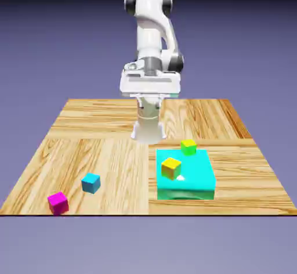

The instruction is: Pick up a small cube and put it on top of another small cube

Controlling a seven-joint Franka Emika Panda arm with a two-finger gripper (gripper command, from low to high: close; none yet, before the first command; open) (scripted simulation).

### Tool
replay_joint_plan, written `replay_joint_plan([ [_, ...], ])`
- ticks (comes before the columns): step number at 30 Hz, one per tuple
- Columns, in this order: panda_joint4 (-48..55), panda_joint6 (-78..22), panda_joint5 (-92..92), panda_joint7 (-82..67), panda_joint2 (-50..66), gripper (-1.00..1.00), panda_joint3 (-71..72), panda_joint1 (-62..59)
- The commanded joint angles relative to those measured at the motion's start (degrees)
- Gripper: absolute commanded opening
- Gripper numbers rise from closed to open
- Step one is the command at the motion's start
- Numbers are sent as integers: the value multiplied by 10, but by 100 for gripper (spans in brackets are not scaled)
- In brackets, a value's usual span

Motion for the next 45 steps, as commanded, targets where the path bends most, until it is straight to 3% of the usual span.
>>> replay_joint_plan([
  [1,10,-12,13,23,21,0,3,-19],
  [22,207,-268,284,506,449,0,70,-408],
  [29,224,-178,328,466,555,0,100,-410],
  [30,224,-178,328,466,555,-100,100,-410],
  [36,207,-266,285,505,451,-100,71,-408],
  [45,392,-358,230,600,525,-100,61,-411],
])
